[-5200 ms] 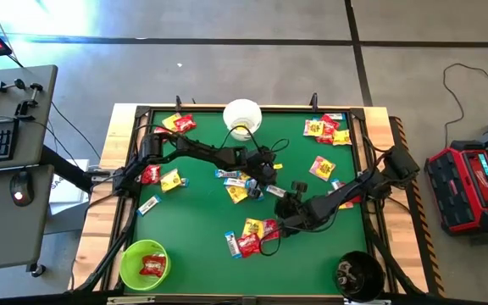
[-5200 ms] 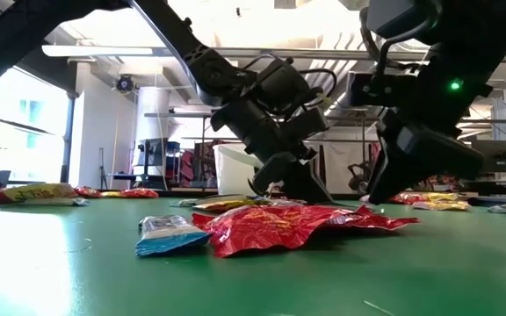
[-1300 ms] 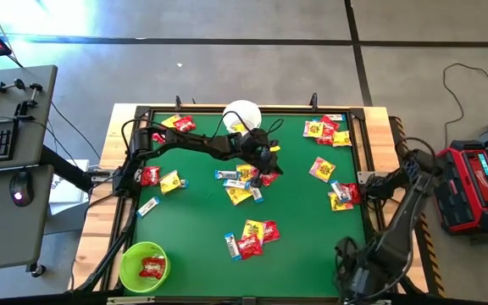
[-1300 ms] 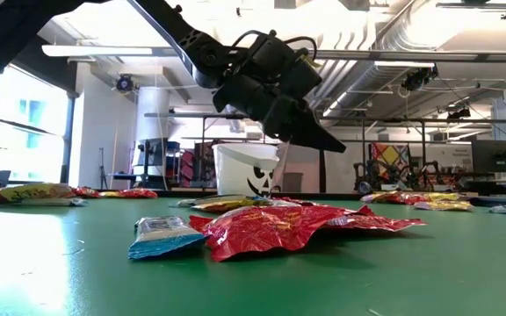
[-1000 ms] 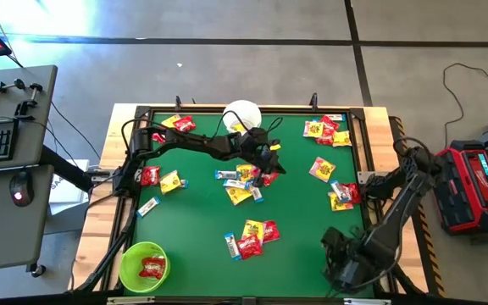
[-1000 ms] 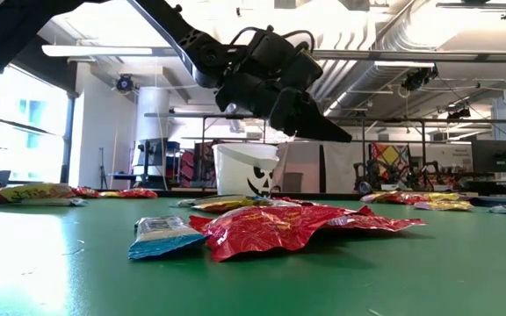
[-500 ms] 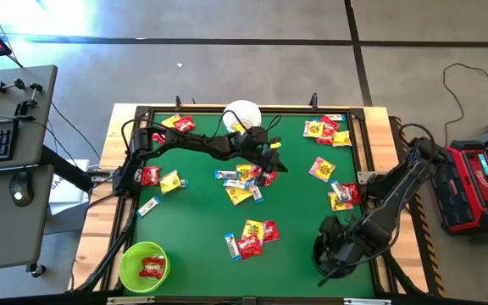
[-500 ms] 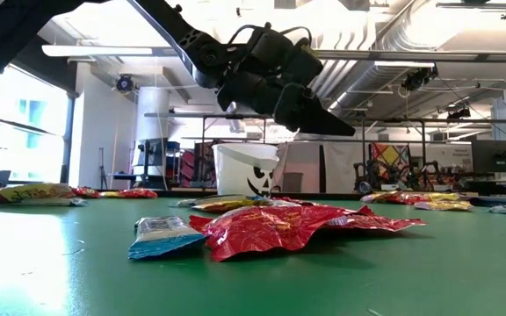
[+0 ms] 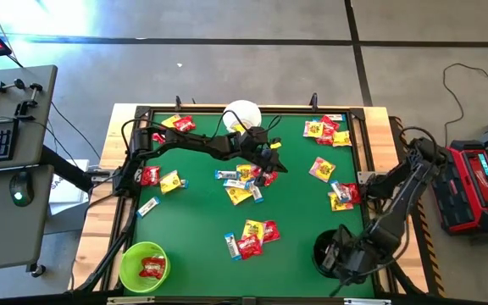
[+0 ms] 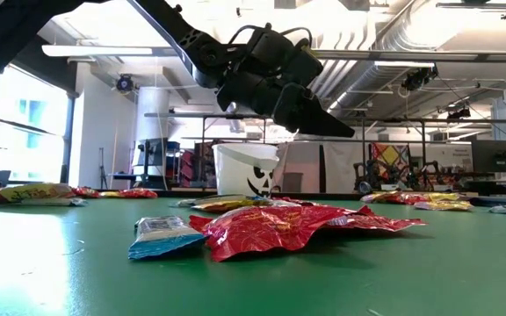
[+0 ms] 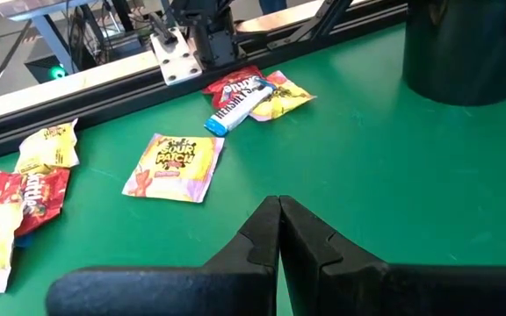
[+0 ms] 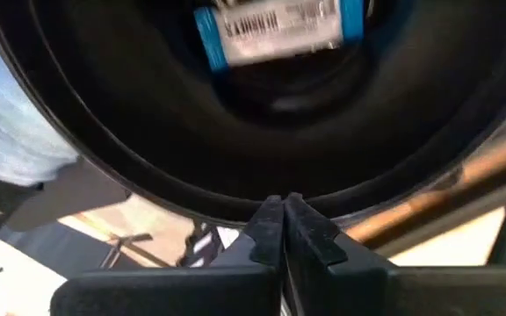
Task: Sort candy by brand, put in halloween buckets
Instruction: Adjust the black bucket, then put the red candy into the green bucket
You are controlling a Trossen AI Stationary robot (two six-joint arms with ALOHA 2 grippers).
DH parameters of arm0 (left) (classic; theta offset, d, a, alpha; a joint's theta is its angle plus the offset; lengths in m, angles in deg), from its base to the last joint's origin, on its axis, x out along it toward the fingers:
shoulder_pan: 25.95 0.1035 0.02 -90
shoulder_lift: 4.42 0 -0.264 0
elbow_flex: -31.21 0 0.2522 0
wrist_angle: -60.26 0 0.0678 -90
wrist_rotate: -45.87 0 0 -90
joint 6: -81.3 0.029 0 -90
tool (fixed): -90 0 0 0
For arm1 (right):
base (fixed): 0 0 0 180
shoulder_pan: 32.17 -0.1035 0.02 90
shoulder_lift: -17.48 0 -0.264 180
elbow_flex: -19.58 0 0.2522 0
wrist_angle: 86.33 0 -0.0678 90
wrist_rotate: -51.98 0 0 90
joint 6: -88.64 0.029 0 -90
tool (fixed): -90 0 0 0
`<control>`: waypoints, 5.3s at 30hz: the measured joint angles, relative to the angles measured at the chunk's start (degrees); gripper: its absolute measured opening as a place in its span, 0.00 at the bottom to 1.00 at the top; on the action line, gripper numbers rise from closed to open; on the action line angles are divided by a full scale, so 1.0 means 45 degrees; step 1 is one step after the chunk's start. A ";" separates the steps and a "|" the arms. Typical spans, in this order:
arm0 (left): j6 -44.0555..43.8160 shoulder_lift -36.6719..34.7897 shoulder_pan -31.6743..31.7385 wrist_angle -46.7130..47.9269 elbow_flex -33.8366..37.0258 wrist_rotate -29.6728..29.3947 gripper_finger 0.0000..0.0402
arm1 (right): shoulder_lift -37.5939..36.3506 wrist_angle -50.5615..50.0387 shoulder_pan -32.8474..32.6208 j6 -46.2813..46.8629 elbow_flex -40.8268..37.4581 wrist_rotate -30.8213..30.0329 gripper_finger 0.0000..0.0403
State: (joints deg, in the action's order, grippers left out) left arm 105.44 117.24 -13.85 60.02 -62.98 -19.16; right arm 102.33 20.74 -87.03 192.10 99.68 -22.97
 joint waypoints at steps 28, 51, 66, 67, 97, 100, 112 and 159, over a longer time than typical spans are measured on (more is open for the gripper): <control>-0.0010 0.0000 0.0335 0.0007 0.0000 -0.0005 0.00 | -0.0044 -0.4188 0.1818 -0.3081 0.2077 -0.5503 0.00; 0.0005 0.0000 0.0335 0.0089 0.0000 -0.0010 0.00 | -0.0025 -0.1415 0.4229 -0.7502 0.0270 -0.1653 0.00; 0.0142 0.0000 0.0335 0.0099 0.0000 -0.0039 0.00 | -0.0024 -0.1875 0.1815 -0.4115 0.0276 -0.1102 0.00; 0.0202 0.0000 0.0341 0.0094 0.0000 -0.0038 0.00 | -0.0024 -0.2033 0.1698 -0.3973 0.0316 -0.1249 0.00; -0.1234 -0.0204 0.0190 -0.3928 0.2720 -0.0019 0.00 | 0.1092 0.2378 0.2266 -0.4743 0.0805 0.0372 0.00; -0.1234 -0.0204 0.0194 -0.4024 0.2720 -0.0044 0.00 | 0.1083 0.2198 0.2270 -0.4422 0.0805 0.0430 0.00; -0.0971 -0.0208 0.0214 -0.4122 0.2717 -0.0356 0.00 | 0.1073 0.0362 0.2270 -0.4917 0.0944 0.0192 0.00; 0.0638 -0.3920 0.0351 -0.0838 0.5445 -0.0821 0.00 | -0.1826 1.7143 1.1841 -2.0446 -0.8964 -0.5662 0.00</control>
State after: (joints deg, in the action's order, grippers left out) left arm 108.31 99.60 -12.27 56.25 -38.48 -22.85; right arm 94.12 97.89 -33.74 100.10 59.34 -48.45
